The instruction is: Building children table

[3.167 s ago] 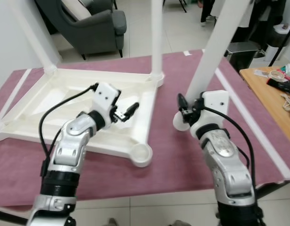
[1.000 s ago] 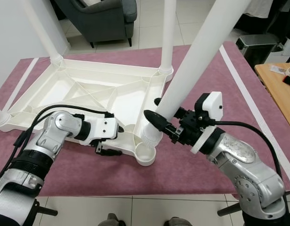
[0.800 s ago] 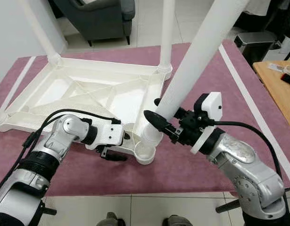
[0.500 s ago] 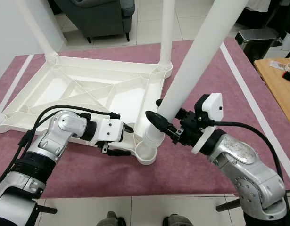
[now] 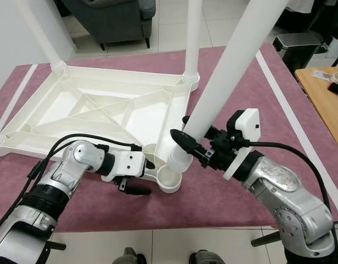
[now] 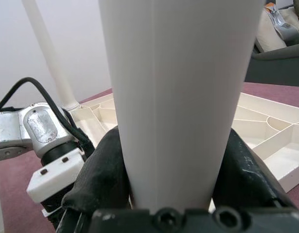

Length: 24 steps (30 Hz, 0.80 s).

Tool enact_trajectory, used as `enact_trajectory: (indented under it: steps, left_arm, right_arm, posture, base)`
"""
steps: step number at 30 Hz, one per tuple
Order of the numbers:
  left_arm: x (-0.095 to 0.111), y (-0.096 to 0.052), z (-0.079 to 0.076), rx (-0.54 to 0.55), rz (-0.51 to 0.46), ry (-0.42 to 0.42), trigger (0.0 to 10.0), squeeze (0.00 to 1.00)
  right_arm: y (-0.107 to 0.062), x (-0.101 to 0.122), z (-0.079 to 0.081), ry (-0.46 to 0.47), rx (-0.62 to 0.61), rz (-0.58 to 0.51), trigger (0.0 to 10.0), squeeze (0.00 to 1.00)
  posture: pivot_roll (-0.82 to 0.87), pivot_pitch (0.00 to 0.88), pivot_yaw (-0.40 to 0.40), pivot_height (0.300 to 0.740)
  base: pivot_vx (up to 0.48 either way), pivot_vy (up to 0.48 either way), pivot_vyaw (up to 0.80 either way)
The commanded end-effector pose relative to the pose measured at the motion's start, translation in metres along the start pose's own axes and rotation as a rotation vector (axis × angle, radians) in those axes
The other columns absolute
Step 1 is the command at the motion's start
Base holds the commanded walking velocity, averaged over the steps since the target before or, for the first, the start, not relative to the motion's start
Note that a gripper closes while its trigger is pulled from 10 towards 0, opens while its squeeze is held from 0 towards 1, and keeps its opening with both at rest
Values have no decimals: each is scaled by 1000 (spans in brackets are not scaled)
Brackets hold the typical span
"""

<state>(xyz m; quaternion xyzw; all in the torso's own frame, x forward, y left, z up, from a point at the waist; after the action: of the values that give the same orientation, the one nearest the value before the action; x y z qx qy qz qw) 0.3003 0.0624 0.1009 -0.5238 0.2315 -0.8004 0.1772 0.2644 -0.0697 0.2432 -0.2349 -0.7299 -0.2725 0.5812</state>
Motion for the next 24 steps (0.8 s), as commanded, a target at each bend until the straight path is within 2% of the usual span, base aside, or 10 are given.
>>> enact_trajectory:
  steps: [1, 2, 9, 13, 14, 18, 19, 20, 22, 24]
  left_arm:
    - [-10, -1, 5, 62, 31, -29, 2157, 0]
    - [-9, -1, 8, 74, 25, -39, 0, 0]
    - [-10, -4, 18, 119, 14, -67, 0, 0]
    - [-12, -11, 36, 202, 29, -66, 0, 0]
    - [-13, -14, 42, 228, 34, -63, 1490, 0]
    - [-13, -17, 45, 244, 37, -62, 1490, 0]
    - [-12, -21, 52, 272, 36, -66, 10000, 0]
    - [-12, -21, 52, 272, 36, -66, 10000, 0]
    - [-9, -36, 71, 344, 33, -74, 10000, 0]
    - [-10, -39, 74, 349, 41, -68, 10000, 0]
  right_arm:
    - [0, 5, 6, -5, 17, -15, 10000, 0]
    - [0, 5, 6, -5, 17, -16, 10000, 0]
    - [0, 5, 6, -5, 17, -18, 10000, 0]
    - [1, 5, 7, -4, 19, -20, 10000, 0]
    - [2, 5, 7, -5, 20, -20, 10000, 0]
    - [2, 6, 7, -5, 21, -20, 10000, 0]
    - [2, 6, 7, -5, 21, -21, 10000, 0]
    - [2, 6, 7, -5, 21, -21, 10000, 0]
    - [4, 5, 8, -11, 25, -19, 10000, 0]
    - [4, 5, 8, -17, 27, -18, 10000, 0]
  posture:
    - [-130, 111, 134, 740]
    - [-130, 111, 134, 740]
    - [-128, 106, 134, 740]
    - [-128, 104, 130, 740]
    - [-127, 104, 129, 740]
    - [-127, 104, 129, 740]
    - [-128, 103, 129, 740]
    - [-128, 103, 129, 740]
    - [-124, 103, 129, 740]
    - [-124, 103, 129, 740]
  base:
    - [0, 0, 0]
    - [0, 0, 0]
    - [0, 0, 0]
    - [0, 0, 0]
    - [0, 0, 0]
    - [0, 0, 0]
    - [0, 0, 0]
    - [0, 0, 0]
    - [0, 0, 0]
    - [0, 0, 0]
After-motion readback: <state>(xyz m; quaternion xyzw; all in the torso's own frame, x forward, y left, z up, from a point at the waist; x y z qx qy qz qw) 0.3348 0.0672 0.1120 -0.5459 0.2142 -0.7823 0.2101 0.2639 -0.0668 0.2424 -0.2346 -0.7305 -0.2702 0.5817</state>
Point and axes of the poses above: a point about 5 cm out from each wrist's last joint towards the gripper, its own y axis pointing out of the wrist towards the gripper, its own x axis along the axis of the wrist's last joint, z = x × y, the point moved 6 cm from there along y, pointing out of the wrist towards the gripper, and after that the axes turned 3 degrees about -y, right-handed, at the moved point
